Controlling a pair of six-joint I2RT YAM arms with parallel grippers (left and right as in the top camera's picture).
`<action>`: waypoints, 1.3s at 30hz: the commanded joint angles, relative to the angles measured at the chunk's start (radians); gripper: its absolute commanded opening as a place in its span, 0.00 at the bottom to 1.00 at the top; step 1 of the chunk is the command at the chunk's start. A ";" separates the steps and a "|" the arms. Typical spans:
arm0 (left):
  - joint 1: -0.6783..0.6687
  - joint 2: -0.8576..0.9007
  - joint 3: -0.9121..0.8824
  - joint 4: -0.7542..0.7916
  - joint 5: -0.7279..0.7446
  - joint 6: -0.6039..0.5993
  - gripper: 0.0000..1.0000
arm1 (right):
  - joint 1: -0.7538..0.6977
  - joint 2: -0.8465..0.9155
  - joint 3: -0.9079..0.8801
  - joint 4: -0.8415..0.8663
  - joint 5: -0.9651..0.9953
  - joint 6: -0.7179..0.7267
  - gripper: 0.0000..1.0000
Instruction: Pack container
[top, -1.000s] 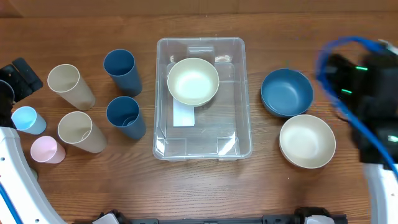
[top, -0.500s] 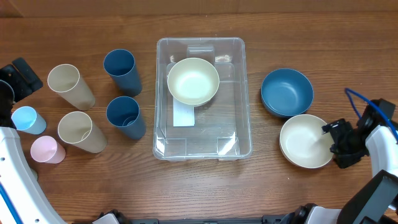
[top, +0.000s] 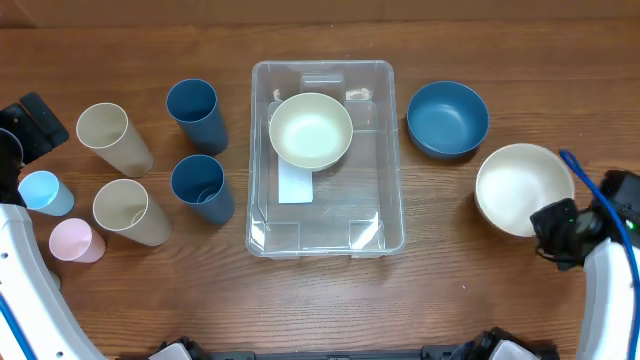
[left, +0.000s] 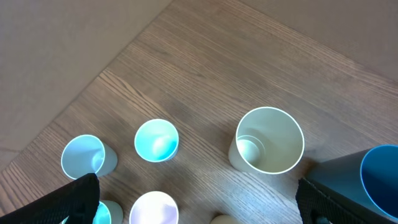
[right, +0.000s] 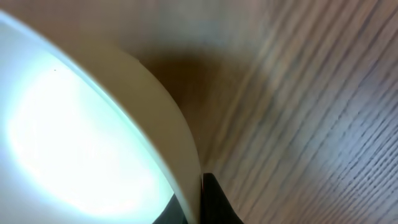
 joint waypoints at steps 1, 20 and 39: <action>0.004 0.003 0.020 0.001 0.012 -0.018 1.00 | 0.072 -0.165 0.074 0.011 -0.123 -0.014 0.04; 0.004 0.003 0.020 0.001 0.012 -0.018 1.00 | 0.911 0.786 0.782 0.253 -0.046 -0.216 0.04; 0.004 0.005 0.020 0.000 0.012 -0.018 1.00 | 0.417 0.687 1.010 -0.143 0.085 -0.153 0.76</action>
